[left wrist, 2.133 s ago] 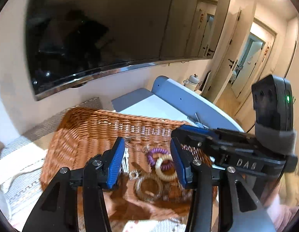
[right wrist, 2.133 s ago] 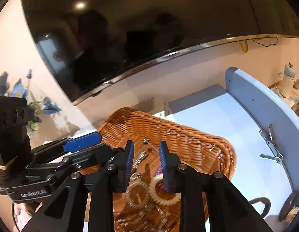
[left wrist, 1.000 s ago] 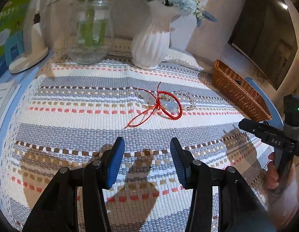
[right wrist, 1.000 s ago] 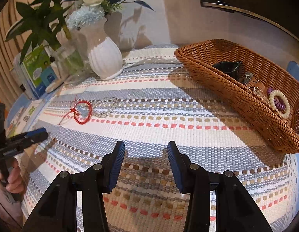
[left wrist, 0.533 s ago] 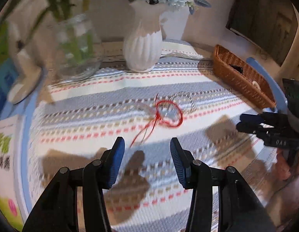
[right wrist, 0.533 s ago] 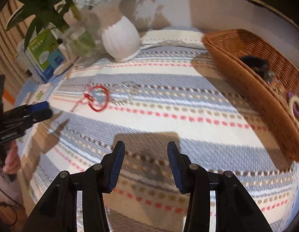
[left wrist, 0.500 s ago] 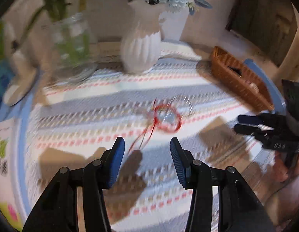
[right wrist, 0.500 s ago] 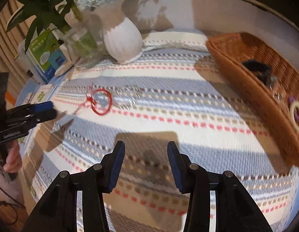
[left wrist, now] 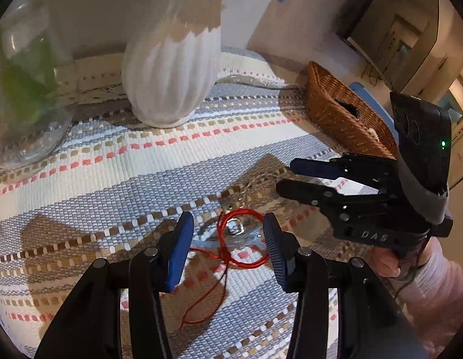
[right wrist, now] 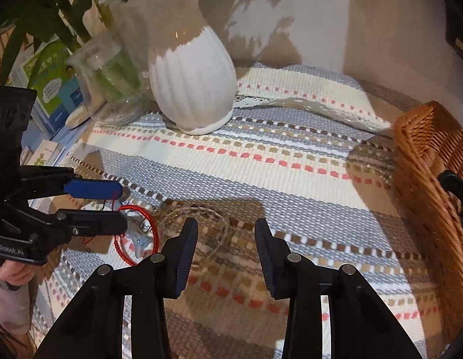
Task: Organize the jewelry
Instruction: 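Grasp the red string bracelet with the left tool while the right tool grasps the clear beaded bracelet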
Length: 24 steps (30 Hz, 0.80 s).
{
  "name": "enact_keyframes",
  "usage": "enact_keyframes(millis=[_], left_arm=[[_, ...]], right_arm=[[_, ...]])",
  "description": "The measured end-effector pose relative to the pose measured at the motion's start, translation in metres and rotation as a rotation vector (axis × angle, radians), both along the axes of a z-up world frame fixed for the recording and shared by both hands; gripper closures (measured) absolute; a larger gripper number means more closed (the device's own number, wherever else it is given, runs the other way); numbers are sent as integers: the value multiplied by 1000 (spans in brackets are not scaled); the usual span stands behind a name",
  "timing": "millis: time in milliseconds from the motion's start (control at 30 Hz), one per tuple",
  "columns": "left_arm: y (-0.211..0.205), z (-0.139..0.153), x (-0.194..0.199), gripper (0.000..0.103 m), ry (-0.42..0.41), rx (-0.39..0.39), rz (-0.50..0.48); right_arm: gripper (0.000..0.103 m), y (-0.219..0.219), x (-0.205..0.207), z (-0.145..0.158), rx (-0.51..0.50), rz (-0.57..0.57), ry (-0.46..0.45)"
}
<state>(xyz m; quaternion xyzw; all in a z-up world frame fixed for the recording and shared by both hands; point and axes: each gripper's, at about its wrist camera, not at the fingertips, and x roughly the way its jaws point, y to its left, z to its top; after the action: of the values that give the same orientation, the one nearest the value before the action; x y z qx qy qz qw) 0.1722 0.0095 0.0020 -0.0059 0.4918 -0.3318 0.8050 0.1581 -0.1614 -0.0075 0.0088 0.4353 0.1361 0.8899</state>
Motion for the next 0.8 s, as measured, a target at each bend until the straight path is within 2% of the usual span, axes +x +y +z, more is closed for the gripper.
enact_keyframes(millis=[33,133,167,200,267,433,567,800], left_arm=[[-1,-1,1,56,4,-2,-4],[-4,-5,3,76,20,2,-18],[-6,-8,3,85,28,11,-24],[-6,-8,2,91,20,3,-30],[-8,-6,-1,101,10,-1,-40],[-1,7,-8,101,-46,-51,-26],[10,22,-13,101,-90,-123,-12],[30,31,-9,101,-113,-200,37]], right_arm=[[63,3,1,-3,-12,7,-4],[68,17,-1,-9,-119,3,-40],[74,21,-2,-9,-143,5,-48],[84,24,-4,-9,-153,17,-56],[95,28,-5,-9,-168,30,-67],[96,26,-8,-8,-161,24,-92],[96,16,-19,4,-71,25,-143],[96,1,-30,25,52,18,-138]])
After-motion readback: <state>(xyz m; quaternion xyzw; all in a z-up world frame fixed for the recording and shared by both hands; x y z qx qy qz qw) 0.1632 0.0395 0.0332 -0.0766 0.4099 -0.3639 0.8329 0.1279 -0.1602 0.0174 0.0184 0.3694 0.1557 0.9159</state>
